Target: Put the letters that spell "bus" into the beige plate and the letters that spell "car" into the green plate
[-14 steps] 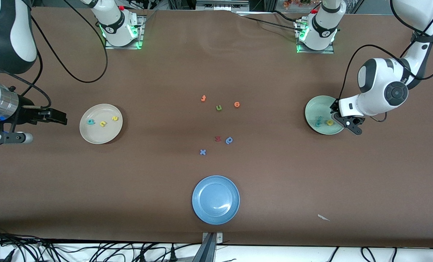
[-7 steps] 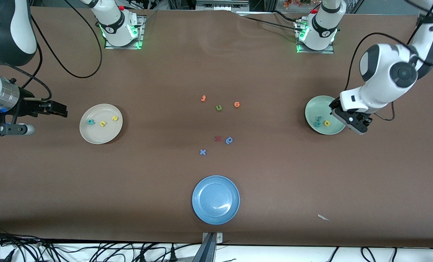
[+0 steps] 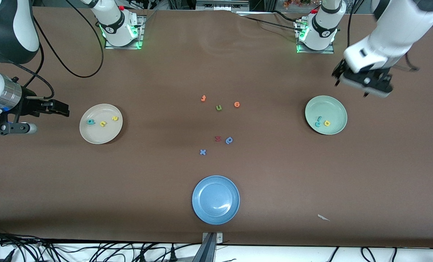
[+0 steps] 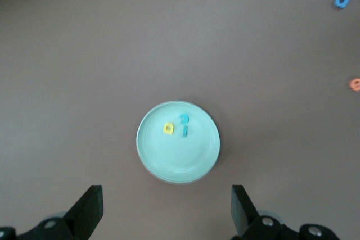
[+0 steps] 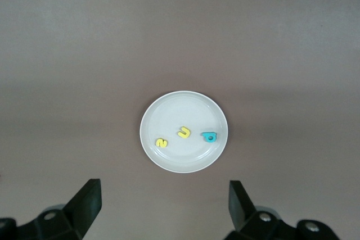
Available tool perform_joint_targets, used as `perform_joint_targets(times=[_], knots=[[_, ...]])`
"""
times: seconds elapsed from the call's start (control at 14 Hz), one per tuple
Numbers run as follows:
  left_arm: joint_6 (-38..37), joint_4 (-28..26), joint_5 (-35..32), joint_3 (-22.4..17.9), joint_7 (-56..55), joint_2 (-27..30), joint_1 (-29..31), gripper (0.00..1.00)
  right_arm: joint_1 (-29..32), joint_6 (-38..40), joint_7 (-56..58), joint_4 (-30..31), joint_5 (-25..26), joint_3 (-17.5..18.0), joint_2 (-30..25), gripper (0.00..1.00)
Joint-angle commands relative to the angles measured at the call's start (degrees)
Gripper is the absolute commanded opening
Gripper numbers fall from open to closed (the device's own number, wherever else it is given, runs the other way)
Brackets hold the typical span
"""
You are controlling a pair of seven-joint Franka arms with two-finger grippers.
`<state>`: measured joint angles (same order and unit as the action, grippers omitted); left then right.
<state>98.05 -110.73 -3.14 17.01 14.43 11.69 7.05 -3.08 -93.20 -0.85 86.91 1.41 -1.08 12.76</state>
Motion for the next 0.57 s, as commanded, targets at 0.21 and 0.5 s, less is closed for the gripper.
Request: perform_joint_targets(times=[0.21,0.5], knots=[[-14.46,12.12,5.5,-10.85,-0.63,-2.55,0.16,1.0,0.62,-0.49,0.06,1.15,-0.7,0.2,-1.25,1.0],[-14.64,12.21,5.78,-10.07,-1.34,-3.87,0.07,1.0,0.71,-0.49,0.5,1.15,-0.79,0.12,-1.16,1.0]])
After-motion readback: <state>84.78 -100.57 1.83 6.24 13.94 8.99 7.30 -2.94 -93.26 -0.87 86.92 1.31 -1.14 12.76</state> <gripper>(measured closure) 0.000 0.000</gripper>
